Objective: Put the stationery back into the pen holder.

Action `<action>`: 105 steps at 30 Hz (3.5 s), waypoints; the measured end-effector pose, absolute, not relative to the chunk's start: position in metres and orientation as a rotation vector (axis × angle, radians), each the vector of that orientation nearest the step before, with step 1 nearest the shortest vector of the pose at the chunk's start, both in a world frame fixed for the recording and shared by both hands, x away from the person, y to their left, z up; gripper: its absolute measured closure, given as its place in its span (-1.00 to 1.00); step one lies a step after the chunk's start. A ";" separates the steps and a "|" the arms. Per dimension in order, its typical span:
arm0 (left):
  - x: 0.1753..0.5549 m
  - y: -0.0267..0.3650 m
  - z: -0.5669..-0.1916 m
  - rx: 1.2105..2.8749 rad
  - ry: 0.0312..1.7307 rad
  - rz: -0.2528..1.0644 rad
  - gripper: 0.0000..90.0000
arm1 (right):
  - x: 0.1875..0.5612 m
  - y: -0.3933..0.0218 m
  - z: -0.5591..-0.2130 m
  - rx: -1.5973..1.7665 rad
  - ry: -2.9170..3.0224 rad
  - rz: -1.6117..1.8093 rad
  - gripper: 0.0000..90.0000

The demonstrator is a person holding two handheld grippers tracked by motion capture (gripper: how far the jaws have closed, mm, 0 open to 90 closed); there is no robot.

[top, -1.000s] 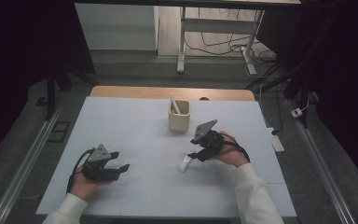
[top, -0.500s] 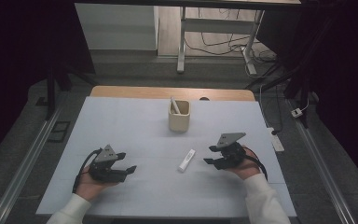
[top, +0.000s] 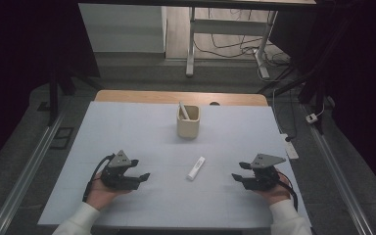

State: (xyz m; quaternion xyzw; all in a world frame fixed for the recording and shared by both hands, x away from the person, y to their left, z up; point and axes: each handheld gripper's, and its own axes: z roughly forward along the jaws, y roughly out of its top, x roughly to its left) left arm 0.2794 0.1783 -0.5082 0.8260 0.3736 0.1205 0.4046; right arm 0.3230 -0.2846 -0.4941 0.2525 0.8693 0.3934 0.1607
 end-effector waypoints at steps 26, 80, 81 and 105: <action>0.322 0.067 -0.497 2.217 0.790 0.197 -0.31 | 0.329 -0.290 -0.494 0.751 2.446 1.148 0.00; 0.341 0.020 -0.514 2.349 0.789 0.166 0.48 | 0.327 -0.287 -0.493 0.729 2.442 1.124 -0.02; 0.341 0.023 -0.512 2.351 0.775 0.163 0.48 | 0.327 -0.286 -0.492 0.727 2.442 1.128 -0.02; 0.331 0.049 -0.481 2.376 0.580 0.070 0.48 | 0.315 -0.225 -0.477 0.447 2.542 1.111 0.00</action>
